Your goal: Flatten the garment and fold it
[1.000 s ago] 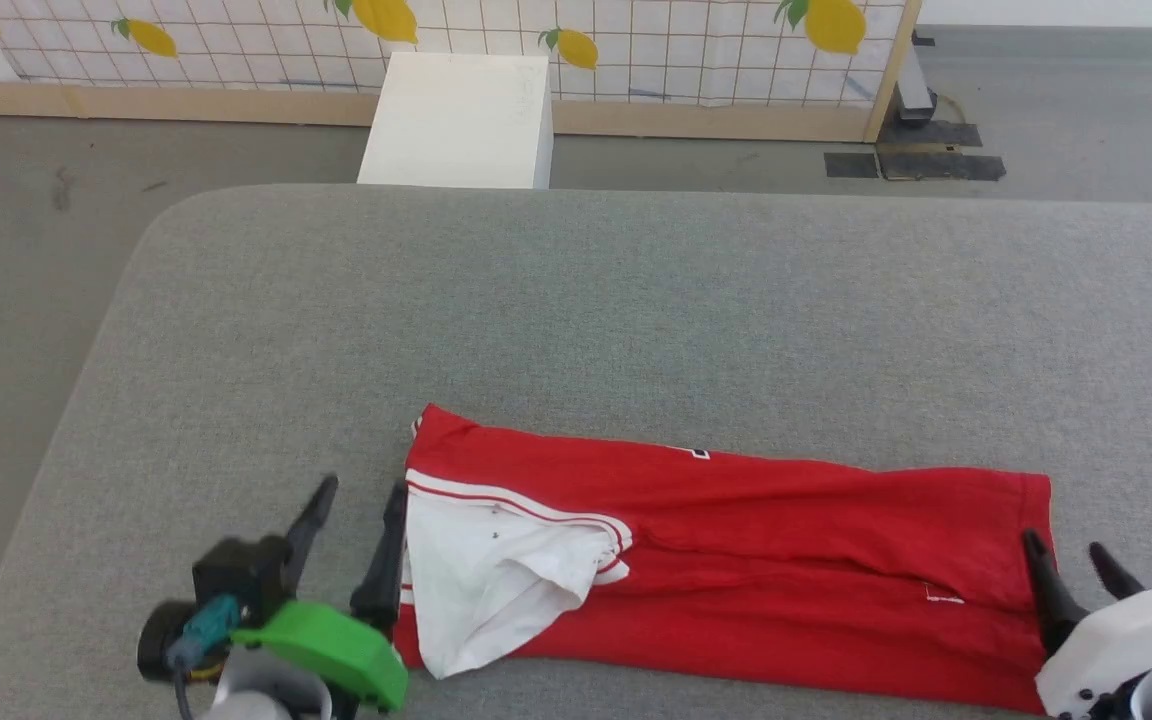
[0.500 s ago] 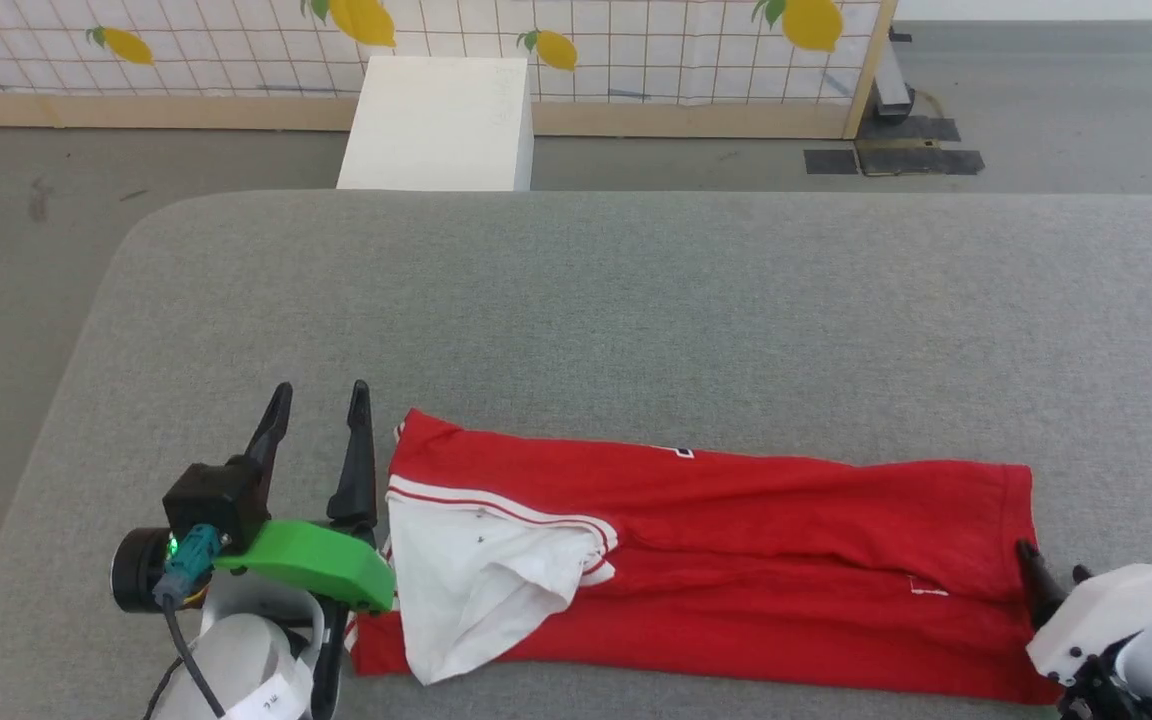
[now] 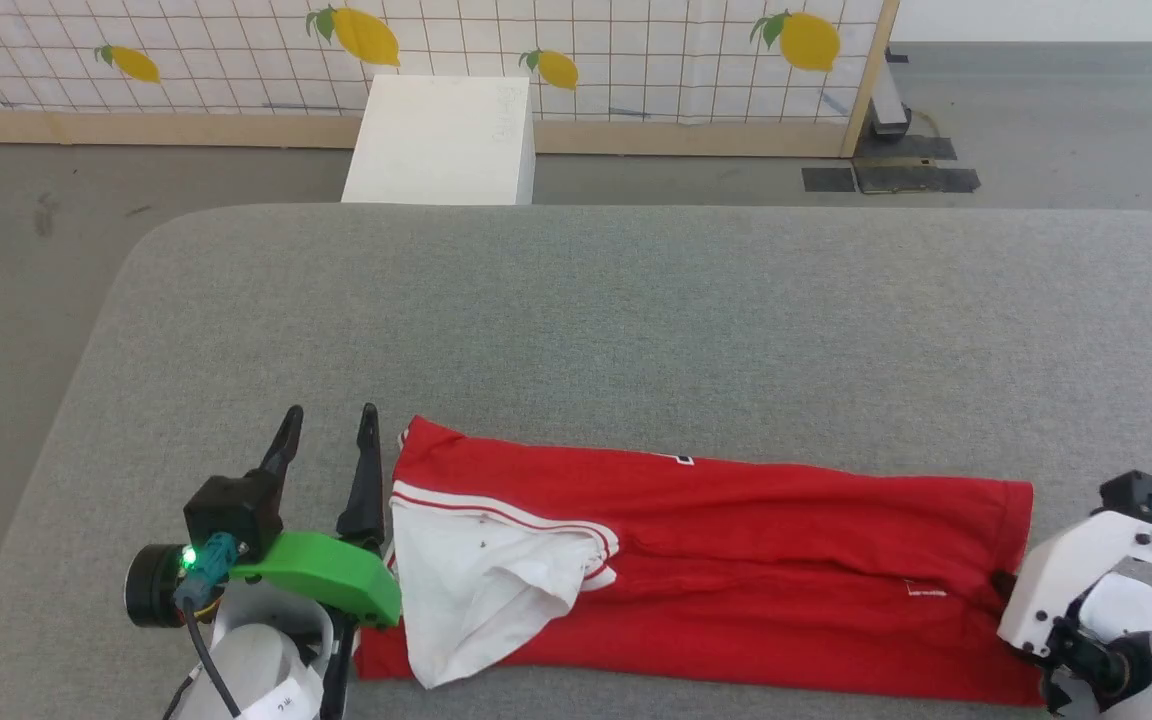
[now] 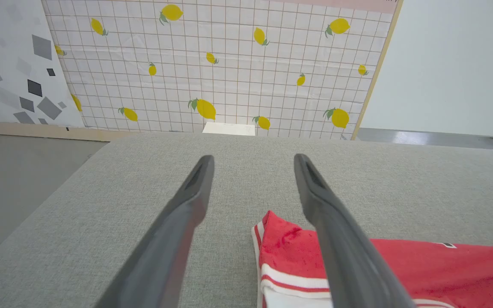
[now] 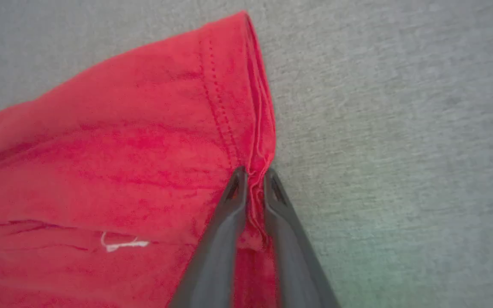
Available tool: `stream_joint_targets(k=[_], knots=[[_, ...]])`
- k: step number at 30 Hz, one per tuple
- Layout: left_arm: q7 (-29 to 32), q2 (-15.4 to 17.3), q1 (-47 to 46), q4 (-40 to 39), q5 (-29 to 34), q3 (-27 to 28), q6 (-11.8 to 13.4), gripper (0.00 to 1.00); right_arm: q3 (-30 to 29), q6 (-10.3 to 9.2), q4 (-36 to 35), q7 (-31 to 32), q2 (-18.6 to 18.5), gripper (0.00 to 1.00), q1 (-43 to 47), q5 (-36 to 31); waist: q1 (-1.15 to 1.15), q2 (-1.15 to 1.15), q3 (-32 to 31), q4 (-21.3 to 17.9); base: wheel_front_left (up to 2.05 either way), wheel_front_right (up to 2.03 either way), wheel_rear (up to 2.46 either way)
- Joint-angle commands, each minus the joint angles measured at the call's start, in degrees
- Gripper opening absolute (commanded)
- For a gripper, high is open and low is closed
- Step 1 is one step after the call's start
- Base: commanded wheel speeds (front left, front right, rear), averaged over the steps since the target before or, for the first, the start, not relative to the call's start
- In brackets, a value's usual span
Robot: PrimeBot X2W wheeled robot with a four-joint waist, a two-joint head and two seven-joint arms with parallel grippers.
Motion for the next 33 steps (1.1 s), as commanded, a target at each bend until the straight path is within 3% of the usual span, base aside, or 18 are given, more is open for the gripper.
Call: stream_joint_targets(k=[1, 5, 10, 17, 25, 28, 33], knots=[[-0.2, -0.47, -0.89, 0.26, 0.6, 0.49, -0.46, 1.0, 1.76, -0.05, 1.72, 1.77, 2.43, 0.0, 2.48, 1.04, 0.0, 0.0, 0.04, -0.09, 0.0, 0.0, 0.0], [-0.2, -1.11, -0.78, 0.42, 1.27, 1.61, -1.25, 1.0, 2.43, -0.05, -2.46, 0.45, 2.43, 0.0, 3.57, 0.9, 0.0, 0.0, 0.13, -0.41, 0.0, 0.0, 0.0], [-0.2, -1.88, -0.89, 0.63, 1.94, 2.45, -2.16, 1.0, -1.23, -0.05, -8.41, -1.92, 2.43, 0.0, 4.9, -3.23, 0.0, 0.0, 0.28, -0.54, 0.0, 0.0, 0.0], [-0.2, -2.73, -1.43, 0.69, 2.77, 3.48, -3.2, 1.0, -13.47, -0.05, -16.95, -3.97, 2.43, 0.0, 6.06, -14.51, 0.0, 0.0, 1.07, -0.4, 0.0, 0.0, 0.0], [-0.2, -3.25, -1.88, 0.55, 3.61, 4.57, -4.03, 1.0, -23.66, -0.05, -20.47, -5.89, 0.76, 0.0, 4.32, -22.82, 0.0, 0.0, 2.13, -0.47, 0.0, 0.0, 0.0], [-0.2, -3.47, -2.0, 0.65, 3.86, 4.77, -4.33, 1.0, -23.61, -0.05, -20.84, -5.08, 0.5, 0.0, 4.13, -23.9, 0.0, 0.0, 2.23, -0.34, 0.0, 0.0, 0.0], [-0.2, -3.9, -1.92, 0.85, 4.16, 5.11, -4.72, 1.0, -18.33, -0.05, -24.66, 0.4, 1.16, 0.0, 6.59, -21.0, 0.0, 0.0, 2.12, 0.01, 0.0, 0.0, 0.0]])
